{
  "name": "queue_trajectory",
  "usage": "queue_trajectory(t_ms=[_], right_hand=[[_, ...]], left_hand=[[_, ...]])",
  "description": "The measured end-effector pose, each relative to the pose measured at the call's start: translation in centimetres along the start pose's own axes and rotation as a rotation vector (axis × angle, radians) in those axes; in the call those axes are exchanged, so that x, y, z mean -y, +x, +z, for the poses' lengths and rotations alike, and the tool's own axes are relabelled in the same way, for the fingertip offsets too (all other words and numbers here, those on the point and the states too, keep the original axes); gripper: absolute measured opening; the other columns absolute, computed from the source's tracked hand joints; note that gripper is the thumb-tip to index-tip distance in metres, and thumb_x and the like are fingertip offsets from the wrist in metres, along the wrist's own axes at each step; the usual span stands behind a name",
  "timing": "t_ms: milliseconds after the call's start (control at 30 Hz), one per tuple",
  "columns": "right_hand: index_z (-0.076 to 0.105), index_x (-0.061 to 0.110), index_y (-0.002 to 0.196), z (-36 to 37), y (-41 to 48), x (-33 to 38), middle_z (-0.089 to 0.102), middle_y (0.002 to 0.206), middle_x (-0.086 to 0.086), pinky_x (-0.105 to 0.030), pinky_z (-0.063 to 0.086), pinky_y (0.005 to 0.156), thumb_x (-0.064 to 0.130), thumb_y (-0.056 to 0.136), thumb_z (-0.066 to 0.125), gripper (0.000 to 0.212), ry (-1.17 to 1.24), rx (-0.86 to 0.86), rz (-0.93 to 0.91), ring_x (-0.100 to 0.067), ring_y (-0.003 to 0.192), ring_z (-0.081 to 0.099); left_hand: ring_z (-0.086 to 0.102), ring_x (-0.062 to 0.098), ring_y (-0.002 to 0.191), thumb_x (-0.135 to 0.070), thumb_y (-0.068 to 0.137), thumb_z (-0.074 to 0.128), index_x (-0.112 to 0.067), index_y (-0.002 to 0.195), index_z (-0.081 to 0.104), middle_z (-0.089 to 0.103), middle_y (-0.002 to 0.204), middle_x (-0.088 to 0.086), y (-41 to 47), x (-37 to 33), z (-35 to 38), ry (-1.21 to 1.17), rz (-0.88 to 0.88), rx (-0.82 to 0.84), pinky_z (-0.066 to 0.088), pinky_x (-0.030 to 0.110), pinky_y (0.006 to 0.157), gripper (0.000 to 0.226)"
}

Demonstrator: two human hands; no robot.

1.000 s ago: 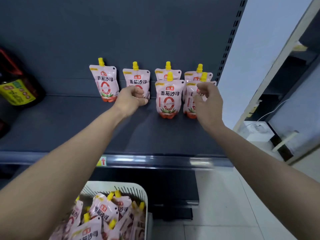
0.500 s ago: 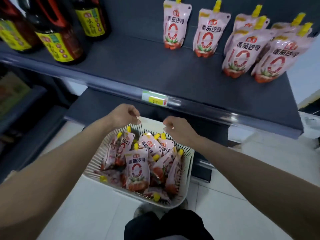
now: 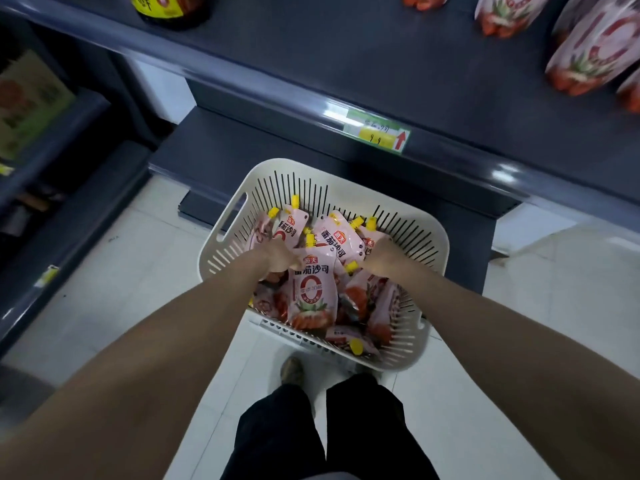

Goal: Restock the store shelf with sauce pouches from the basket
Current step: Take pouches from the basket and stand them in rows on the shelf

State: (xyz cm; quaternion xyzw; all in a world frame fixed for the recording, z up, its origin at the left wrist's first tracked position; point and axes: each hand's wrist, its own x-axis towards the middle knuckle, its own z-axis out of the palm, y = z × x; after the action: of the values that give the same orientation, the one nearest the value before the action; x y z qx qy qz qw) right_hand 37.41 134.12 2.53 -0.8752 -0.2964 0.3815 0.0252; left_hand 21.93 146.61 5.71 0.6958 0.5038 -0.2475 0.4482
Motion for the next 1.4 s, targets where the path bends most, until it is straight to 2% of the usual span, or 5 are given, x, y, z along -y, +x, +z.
queue_trajectory(t_ms=[233, 367, 800, 967, 1400], right_hand=[[0.05, -0.006, 0.123, 0.1, 1.2, -2.3, 0.059, 0.105, -0.017, -0.031, 0.042, 0.074, 0.008, 0.09, 0.053, 0.036, 0.129, 0.006, 0.061, -0.023, 0.087, 0.047], [0.058, -0.004, 0.109, -0.4, 1.0, -2.2, 0.053, 0.072, -0.004, -0.022, 0.033, 0.047, 0.008, 0.094, 0.049, 0.021, -0.088, 0.008, 0.022, -0.018, 0.067, 0.053], [0.07, 0.005, 0.087, -1.7, 0.4, -2.6, 0.053, 0.079, -0.004, -0.035, 0.054, 0.074, 0.007, 0.085, 0.061, 0.01, -0.458, -0.123, -0.246, -0.023, 0.078, 0.058], [0.061, 0.009, 0.087, -2.8, -0.5, -0.4, 0.051, 0.084, -0.003, -0.042, 0.041, 0.09, -0.001, 0.084, 0.048, 0.017, -0.541, -0.079, -0.365, -0.023, 0.088, 0.045], [0.042, 0.012, 0.059, -2.3, -0.6, -0.7, 0.043, 0.06, -0.001, -0.021, 0.038, 0.054, -0.007, 0.088, 0.047, 0.035, -0.462, 0.052, -0.168, -0.012, 0.054, 0.04]], left_hand=[[0.054, 0.034, 0.119, -0.022, 0.074, 0.075, -0.006, 0.112, 0.054, 0.061, 0.124, 0.009, 2.2, 0.8, 1.5, -0.261, -0.12, 0.059, 0.044, 0.049, 0.102, 0.046], [0.054, 0.032, 0.118, -0.012, 0.076, 0.073, -0.005, 0.095, 0.056, 0.062, 0.12, 0.009, 1.6, -0.3, 1.7, -0.311, -0.143, 0.047, 0.042, 0.047, 0.104, 0.027], [0.056, 0.033, 0.108, -0.001, 0.081, 0.066, 0.004, 0.121, 0.05, 0.059, 0.115, 0.015, 1.4, -2.0, 1.5, -0.271, -0.07, 0.035, 0.046, 0.033, 0.068, 0.044], [0.048, 0.036, 0.126, -0.011, 0.08, 0.07, 0.0, 0.133, 0.047, 0.051, 0.138, 0.017, 0.9, -2.1, 0.1, -0.169, 0.004, 0.002, 0.042, 0.044, 0.102, 0.058], [0.033, 0.031, 0.139, -0.008, 0.081, 0.068, -0.005, 0.15, 0.007, 0.028, 0.154, 0.013, 0.8, -0.9, -2.2, -0.104, 0.068, -0.129, 0.03, 0.04, 0.113, 0.092]])
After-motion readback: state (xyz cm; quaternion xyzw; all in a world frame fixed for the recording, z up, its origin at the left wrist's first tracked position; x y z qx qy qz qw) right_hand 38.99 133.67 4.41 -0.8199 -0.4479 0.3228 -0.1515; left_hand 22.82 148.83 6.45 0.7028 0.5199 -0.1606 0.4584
